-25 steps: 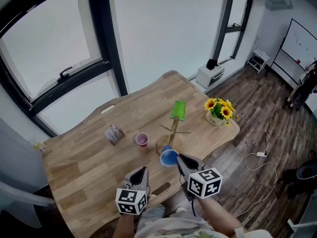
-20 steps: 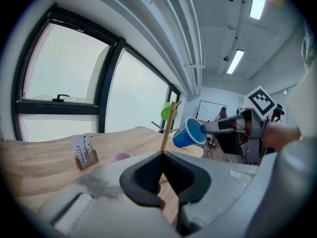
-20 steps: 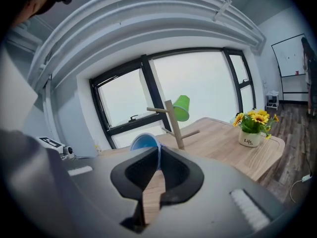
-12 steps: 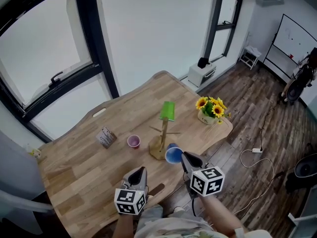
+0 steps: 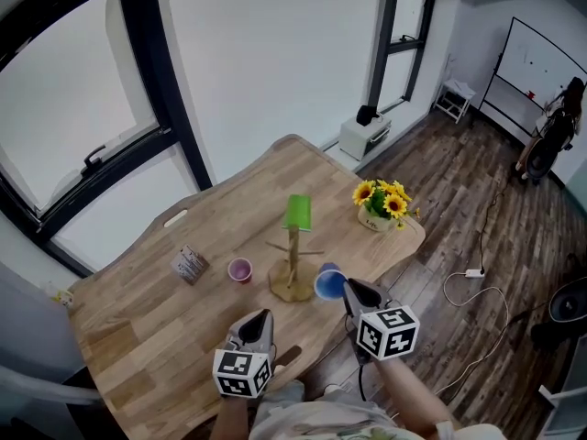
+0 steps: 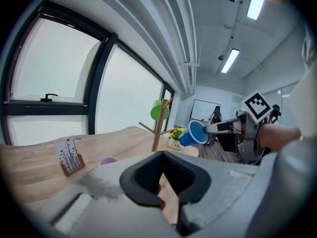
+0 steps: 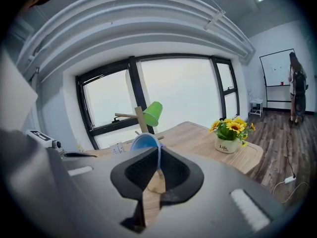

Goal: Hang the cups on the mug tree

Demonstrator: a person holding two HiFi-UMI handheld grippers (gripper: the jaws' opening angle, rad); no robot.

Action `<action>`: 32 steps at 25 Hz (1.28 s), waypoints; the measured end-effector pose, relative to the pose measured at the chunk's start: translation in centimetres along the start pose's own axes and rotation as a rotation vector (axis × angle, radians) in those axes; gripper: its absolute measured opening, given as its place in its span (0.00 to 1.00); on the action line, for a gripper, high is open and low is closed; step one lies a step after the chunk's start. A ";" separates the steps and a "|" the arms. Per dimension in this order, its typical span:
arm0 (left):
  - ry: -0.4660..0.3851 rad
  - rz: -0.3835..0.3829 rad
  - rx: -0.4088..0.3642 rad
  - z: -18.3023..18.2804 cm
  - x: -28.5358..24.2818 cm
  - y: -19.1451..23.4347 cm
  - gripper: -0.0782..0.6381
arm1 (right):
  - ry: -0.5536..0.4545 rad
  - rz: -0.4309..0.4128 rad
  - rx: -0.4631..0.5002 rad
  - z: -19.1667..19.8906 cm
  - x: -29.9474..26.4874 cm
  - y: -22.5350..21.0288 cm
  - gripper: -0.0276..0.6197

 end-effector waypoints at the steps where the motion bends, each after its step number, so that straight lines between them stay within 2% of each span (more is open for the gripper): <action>1: 0.000 0.003 -0.003 -0.2 -0.2 0.0 0.11 | -0.001 0.006 0.003 -0.1 0.0 -0.2 0.07; 18: 0.020 0.010 -0.020 -1.2 -2.3 1.8 0.11 | 0.044 0.177 0.136 -0.1 -2.9 -3.6 0.07; 32: 0.030 0.007 -0.011 -1.2 -2.5 3.2 0.11 | 0.074 0.279 0.275 -1.3 -5.6 -4.0 0.07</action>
Point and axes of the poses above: the fingertips, and each gripper's own axes: x backward along the fingers, y to its left, z out of its underside, the point moved 5 cm from there along x, backward along the fingers, and after that the axes turned 6 degrees about x, right-handed, at the moved point
